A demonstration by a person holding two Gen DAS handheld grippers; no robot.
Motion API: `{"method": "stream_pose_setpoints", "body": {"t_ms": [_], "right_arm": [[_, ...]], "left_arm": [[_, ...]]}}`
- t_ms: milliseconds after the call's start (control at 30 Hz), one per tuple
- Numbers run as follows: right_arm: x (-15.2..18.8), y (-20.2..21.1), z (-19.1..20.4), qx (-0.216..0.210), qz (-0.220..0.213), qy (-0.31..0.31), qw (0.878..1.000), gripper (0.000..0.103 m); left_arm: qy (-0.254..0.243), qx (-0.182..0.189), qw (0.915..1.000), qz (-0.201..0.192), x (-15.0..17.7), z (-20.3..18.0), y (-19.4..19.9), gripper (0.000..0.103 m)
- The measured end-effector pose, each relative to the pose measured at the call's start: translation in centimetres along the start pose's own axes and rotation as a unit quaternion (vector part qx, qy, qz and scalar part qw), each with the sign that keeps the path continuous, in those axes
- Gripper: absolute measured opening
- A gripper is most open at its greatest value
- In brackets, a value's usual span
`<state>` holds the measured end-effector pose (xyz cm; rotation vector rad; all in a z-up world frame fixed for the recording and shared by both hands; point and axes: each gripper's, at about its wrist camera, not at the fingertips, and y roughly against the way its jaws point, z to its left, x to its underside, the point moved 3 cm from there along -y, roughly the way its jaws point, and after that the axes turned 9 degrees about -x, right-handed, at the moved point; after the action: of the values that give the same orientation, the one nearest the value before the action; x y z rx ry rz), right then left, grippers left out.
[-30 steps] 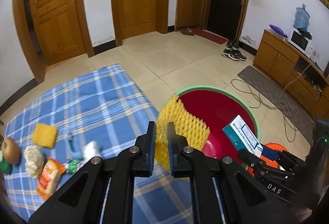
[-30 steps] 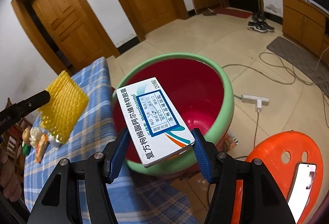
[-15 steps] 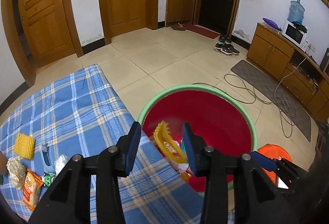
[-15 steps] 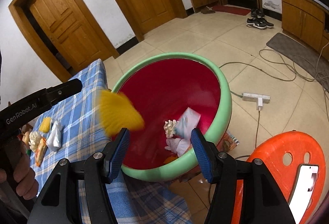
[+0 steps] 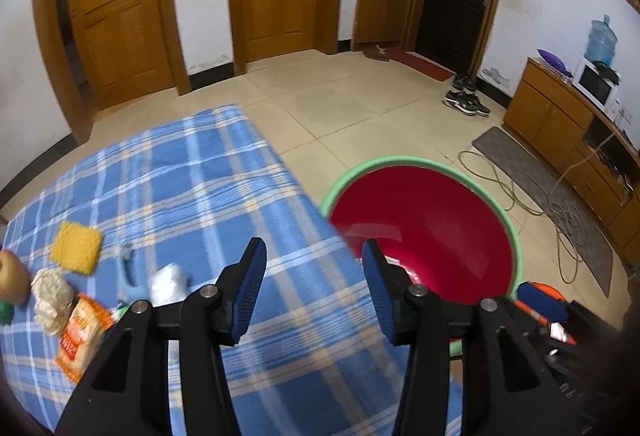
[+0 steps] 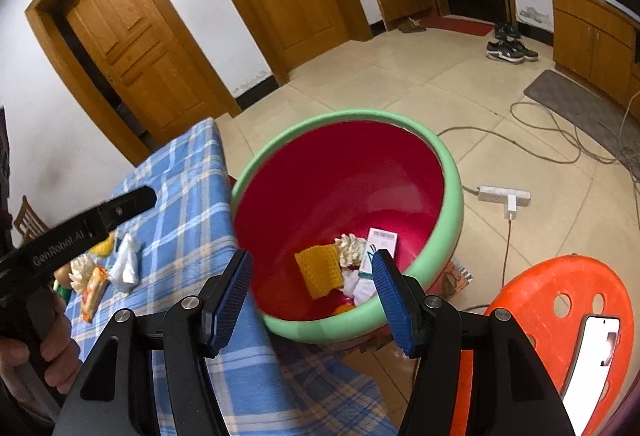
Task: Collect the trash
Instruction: 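Move both tools back to the items on the tablecloth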
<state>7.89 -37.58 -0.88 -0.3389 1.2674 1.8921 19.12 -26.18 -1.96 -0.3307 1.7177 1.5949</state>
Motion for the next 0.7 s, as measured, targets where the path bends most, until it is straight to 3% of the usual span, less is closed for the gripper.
{"method": "stream_pose_setpoints", "body": {"t_ms": [700], "right_arm": [[0.9, -2.5, 9.2, -0.049, 0.029, 0.074, 0.996, 0.064]], "left_arm": [[0.102, -0.083, 0.9913, 0.008, 3.3, 14.0, 2.2, 0.051]]}}
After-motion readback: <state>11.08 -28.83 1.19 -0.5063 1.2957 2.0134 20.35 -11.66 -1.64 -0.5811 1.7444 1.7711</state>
